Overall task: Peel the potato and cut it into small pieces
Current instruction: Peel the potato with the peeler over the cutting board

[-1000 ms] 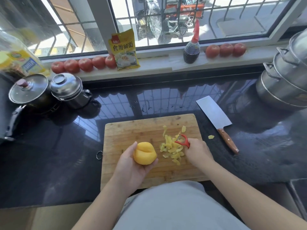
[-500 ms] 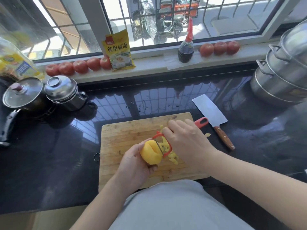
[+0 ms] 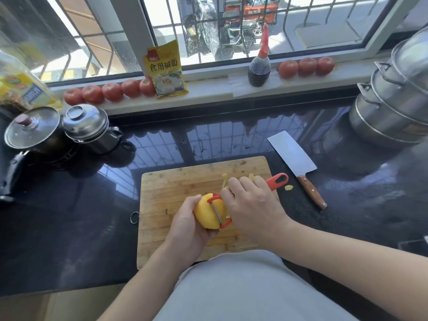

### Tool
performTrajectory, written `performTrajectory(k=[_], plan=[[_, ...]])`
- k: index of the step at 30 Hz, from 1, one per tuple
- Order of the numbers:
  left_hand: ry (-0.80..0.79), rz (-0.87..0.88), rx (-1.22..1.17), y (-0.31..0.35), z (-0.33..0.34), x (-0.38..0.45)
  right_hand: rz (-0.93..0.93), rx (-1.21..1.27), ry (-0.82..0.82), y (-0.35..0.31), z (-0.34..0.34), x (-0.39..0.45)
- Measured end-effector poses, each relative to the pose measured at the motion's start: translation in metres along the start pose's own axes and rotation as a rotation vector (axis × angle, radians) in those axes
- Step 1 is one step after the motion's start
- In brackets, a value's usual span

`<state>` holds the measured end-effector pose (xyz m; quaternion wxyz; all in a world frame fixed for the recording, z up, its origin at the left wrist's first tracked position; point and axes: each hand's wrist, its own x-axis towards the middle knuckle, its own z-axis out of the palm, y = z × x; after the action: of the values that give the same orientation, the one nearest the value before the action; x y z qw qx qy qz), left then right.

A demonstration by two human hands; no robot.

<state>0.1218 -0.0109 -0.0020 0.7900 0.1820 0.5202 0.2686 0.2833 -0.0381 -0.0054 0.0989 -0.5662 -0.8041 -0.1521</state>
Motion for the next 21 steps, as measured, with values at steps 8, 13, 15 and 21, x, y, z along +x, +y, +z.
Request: performTrajectory(k=[8,13,15,21], plan=[[0.053,0.023,-0.008,-0.001,0.007,-0.005,0.019,-0.057,0.024,-0.007,0.002,0.001],[0.103,0.041,0.001,-0.004,0.009,-0.007,0.041,-0.106,0.036,-0.011,0.006,-0.001],[0.133,0.045,0.033,-0.006,0.009,-0.006,0.057,-0.121,0.045,-0.013,0.01,-0.002],[0.229,-0.001,0.152,-0.015,0.005,0.003,0.065,-0.158,-0.017,-0.02,0.017,-0.011]])
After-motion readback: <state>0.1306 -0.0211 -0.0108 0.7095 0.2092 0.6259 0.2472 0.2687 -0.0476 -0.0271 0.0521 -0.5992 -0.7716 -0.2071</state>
